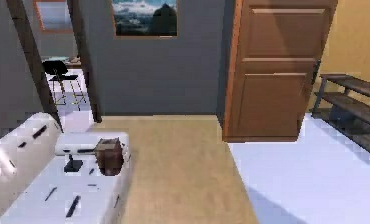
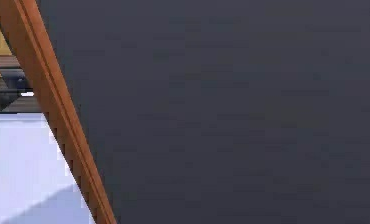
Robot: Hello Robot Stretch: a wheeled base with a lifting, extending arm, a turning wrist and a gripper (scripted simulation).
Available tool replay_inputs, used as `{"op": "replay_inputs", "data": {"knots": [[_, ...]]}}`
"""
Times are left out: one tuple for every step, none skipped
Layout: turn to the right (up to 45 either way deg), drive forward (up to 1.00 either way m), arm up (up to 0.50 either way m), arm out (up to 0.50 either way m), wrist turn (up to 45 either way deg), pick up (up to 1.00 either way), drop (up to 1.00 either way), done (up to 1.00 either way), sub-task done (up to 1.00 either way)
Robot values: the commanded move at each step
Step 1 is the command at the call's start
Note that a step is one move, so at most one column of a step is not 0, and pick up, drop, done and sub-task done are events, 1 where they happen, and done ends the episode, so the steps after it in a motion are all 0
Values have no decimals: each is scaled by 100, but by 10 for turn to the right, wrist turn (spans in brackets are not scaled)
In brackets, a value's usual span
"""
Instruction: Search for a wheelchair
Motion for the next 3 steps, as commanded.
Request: {"op": "replay_inputs", "data": {"knots": [[0, 60, 0, 0, 0, 0, 0, 0, 0], [450, 0, 0, 0, 0, 0, 0, 0, 0], [210, 0, 0, 0, 0, 0, 0, 0, 0]]}}
